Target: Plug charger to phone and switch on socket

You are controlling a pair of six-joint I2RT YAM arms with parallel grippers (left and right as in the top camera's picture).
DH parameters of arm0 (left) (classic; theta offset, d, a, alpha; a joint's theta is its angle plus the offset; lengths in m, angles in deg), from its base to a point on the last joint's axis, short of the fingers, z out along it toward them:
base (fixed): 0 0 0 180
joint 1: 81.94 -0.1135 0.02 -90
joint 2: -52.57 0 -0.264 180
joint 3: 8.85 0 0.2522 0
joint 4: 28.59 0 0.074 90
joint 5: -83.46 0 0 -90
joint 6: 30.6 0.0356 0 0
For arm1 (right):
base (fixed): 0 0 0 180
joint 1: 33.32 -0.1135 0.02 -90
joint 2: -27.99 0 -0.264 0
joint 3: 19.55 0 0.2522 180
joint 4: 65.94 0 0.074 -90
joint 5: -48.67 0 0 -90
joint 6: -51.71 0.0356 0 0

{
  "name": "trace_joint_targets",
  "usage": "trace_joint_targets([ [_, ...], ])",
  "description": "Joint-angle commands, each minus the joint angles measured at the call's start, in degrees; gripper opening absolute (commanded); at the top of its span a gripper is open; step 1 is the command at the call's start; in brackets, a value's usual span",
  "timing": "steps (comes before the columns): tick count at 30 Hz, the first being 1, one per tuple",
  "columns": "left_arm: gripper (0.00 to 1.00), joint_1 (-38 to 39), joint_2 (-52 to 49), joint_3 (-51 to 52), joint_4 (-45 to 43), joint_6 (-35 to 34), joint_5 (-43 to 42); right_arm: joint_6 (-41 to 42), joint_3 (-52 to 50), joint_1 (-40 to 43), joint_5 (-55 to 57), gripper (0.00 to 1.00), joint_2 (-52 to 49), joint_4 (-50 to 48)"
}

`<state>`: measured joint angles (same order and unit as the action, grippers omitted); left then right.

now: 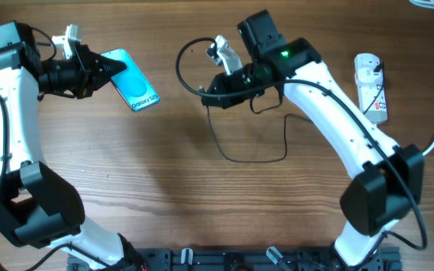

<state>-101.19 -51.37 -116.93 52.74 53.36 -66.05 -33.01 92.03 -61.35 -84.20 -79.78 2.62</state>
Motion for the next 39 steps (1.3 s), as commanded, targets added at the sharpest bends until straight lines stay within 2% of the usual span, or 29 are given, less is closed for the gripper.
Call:
trace_joint_targets([
  [1, 0.04, 1.1, -0.1, -0.1, 1.5, 4.4, -1.7, -3.0, -4.7, 1.1, -6.9, 0.05, 7.9, -1.4],
  [4, 0.04, 2.6, -0.1, -0.1, 2.2, 7.4, -3.3, -1.4, -12.6, 2.6, -7.9, 0.05, 15.0, -5.4],
  [7, 0.04, 5.3, -0.1, -0.1, 2.2, 10.3, -7.7, 1.9, -24.1, 4.6, -13.4, 0.05, 23.0, -14.1],
  [9, 0.04, 7.5, -0.1, -0.1, 2.2, 10.4, -9.7, 7.4, -32.7, 4.7, -14.3, 0.05, 28.2, -22.5],
  [13, 0.04, 12.0, -0.1, -0.1, 2.1, 10.4, -11.7, 16.1, -43.9, 3.5, -20.3, 0.05, 32.5, -36.8],
  [16, 0.04, 14.5, -0.1, -0.1, 1.8, 13.6, -15.2, 21.7, -48.7, 3.5, -23.6, 0.05, 32.3, -46.4],
  [18, 0.04, 15.5, -0.1, -0.1, 0.3, 13.6, -17.7, 24.9, -50.3, 3.5, -23.7, 0.04, 32.3, -51.0],
  [23, 0.04, 15.9, -0.1, -0.1, -2.7, 13.6, -25.1, 29.9, -50.7, 3.5, -23.7, 0.04, 32.2, -54.4],
  [29, 0.04, 18.2, -0.1, -0.1, -4.0, 13.6, -27.5, 36.7, -50.7, 3.4, -26.2, 0.04, 32.2, -63.8],
  [39, 0.04, 19.1, -0.1, -0.1, -4.3, 12.6, -29.6, 37.1, -50.7, -0.3, -24.6, 0.04, 32.2, -65.7],
])
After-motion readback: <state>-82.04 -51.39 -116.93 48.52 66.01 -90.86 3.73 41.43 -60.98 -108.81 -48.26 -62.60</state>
